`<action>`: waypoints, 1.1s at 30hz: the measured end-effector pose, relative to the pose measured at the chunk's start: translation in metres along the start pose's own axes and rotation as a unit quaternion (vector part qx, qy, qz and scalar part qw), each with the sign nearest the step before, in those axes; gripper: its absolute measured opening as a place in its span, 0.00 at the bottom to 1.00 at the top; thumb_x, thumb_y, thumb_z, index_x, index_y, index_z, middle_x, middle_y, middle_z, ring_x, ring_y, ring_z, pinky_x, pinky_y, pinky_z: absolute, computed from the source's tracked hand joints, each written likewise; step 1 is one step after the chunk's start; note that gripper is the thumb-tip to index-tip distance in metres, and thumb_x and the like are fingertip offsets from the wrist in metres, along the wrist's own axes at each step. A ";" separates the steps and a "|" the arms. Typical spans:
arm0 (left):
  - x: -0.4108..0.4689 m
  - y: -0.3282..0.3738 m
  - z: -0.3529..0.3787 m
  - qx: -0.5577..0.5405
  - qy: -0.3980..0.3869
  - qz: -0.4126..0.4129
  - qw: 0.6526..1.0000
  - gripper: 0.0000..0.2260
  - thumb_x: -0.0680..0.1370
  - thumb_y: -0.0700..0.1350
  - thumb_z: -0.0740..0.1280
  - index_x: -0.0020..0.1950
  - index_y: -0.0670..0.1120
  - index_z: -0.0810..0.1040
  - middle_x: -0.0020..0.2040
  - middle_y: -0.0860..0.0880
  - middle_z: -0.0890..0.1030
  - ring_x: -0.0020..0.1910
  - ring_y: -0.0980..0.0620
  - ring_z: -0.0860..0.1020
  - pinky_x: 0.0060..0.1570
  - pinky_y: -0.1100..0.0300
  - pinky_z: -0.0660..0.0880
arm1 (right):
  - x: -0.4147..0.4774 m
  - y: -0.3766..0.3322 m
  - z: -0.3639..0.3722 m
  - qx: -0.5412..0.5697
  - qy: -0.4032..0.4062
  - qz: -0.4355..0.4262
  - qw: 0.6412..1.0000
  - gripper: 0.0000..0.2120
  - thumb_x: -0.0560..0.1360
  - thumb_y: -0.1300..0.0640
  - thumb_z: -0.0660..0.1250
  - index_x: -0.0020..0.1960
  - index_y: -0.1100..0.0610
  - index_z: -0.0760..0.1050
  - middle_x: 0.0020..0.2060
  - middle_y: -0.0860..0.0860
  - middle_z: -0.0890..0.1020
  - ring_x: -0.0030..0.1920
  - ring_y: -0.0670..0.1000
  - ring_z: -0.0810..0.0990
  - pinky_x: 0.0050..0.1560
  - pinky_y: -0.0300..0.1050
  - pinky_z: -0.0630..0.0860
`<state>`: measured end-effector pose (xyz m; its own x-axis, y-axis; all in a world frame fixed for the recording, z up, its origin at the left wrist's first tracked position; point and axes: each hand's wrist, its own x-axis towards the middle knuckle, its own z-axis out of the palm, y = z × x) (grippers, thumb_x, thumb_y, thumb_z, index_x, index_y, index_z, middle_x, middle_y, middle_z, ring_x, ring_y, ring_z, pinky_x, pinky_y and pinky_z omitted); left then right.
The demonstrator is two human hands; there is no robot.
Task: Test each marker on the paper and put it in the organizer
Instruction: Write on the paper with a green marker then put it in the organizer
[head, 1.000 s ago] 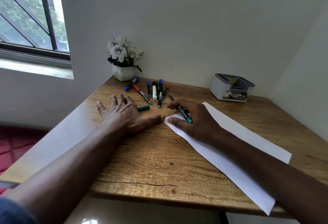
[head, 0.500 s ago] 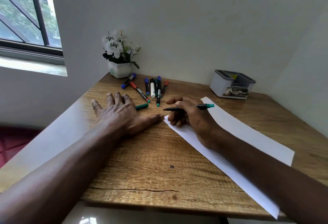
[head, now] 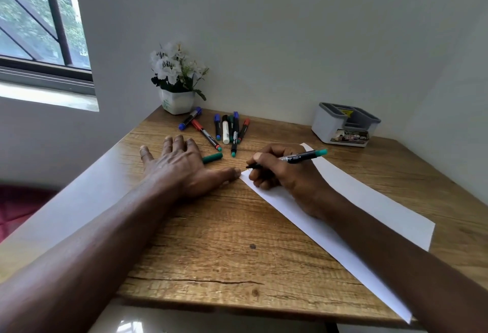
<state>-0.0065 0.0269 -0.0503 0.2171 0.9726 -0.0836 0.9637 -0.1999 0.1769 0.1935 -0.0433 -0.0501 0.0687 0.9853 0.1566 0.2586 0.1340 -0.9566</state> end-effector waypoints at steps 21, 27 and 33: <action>0.008 -0.004 0.005 -0.012 0.029 0.004 0.999 0.58 0.63 0.85 0.53 0.83 0.48 0.55 0.84 0.46 0.52 0.83 0.46 0.50 0.76 0.30 0.46 | 0.011 0.006 0.003 -0.180 0.020 -0.072 0.981 0.07 0.71 0.58 0.75 0.39 0.59 0.79 0.27 0.48 0.80 0.29 0.45 0.77 0.36 0.46 0.76; 0.011 -0.005 0.006 -0.017 0.021 0.001 1.000 0.58 0.63 0.85 0.54 0.83 0.49 0.54 0.84 0.46 0.51 0.83 0.45 0.48 0.76 0.30 0.46 | 0.012 0.005 0.004 -0.170 0.022 -0.067 0.983 0.08 0.72 0.60 0.75 0.37 0.59 0.78 0.25 0.48 0.78 0.25 0.45 0.75 0.33 0.44 0.73; 0.012 -0.005 0.005 -0.018 0.021 0.001 1.000 0.58 0.63 0.84 0.54 0.83 0.49 0.55 0.84 0.46 0.51 0.83 0.45 0.49 0.76 0.30 0.46 | 0.013 0.006 0.004 -0.190 0.011 -0.079 0.979 0.05 0.72 0.59 0.75 0.41 0.60 0.81 0.28 0.48 0.80 0.29 0.44 0.77 0.36 0.44 0.75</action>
<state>-0.0083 0.0386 -0.0576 0.2110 0.9765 -0.0432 0.9571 -0.1974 0.2123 0.1921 -0.0294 -0.0544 0.0189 0.9520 0.3056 0.6066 0.2320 -0.7604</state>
